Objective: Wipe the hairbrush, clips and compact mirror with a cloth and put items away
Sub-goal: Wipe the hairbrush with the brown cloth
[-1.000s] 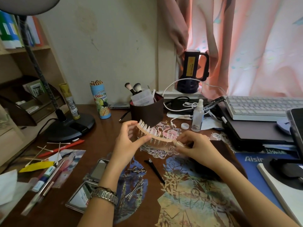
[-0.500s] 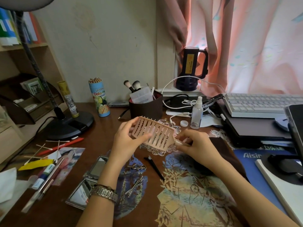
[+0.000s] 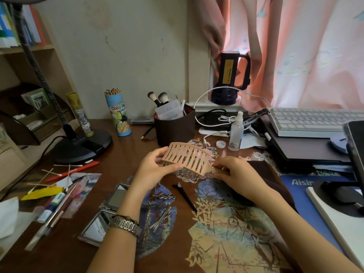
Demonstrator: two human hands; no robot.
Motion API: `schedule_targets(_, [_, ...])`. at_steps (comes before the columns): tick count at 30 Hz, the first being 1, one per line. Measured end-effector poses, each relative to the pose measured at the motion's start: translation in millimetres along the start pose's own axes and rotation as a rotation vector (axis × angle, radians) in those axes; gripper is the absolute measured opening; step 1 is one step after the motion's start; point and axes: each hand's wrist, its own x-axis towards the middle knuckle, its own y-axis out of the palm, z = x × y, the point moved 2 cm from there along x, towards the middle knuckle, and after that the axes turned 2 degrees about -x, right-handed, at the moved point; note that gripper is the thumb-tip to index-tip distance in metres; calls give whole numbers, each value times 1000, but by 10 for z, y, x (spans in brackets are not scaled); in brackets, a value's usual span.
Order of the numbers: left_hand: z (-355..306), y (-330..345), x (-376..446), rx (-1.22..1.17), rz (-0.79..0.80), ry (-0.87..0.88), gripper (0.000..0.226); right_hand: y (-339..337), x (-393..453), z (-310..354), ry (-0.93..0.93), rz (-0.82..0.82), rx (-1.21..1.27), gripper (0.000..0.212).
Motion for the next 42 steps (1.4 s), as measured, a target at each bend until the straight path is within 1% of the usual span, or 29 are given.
schedule_targets(5, [53,43,7,-17,44,-81,78,-3,-11,12,-15,58,-23,24])
schedule_targets(7, [65,44,17,-30,45,-97,78,-85,-10,27,1,56,11,25])
schedule_targets(12, [82,52,51,-39,55,-124,81,-464,-36,0,51,-35,149,21])
schedule_targets(15, [88,61,67,-49,60,-134,81,-551,-106,-65,32,17,205,27])
schedule_targets(18, [100,71,75,-73,69,-157,81,-529,-210,-175,43,78,166,31])
schedule_targets(22, [79,83,67,-80,64,-161,78,-502,-344,-333,40,80,126,36])
schedule_targets(27, [56,94,47,-70,51,-159,75,-468,-441,-509,41,88,136,45])
schedule_targets(30, [62,102,44,-74,49,-165,75,-371,-484,-551,34,101,130,44])
schedule_targets(37, [103,105,68,-91,50,-159,80,-133,-453,-500,-4,-4,21,43])
schedule_targets(42, [123,103,80,-97,60,-143,78,7,-372,-383,-10,-75,-54,43])
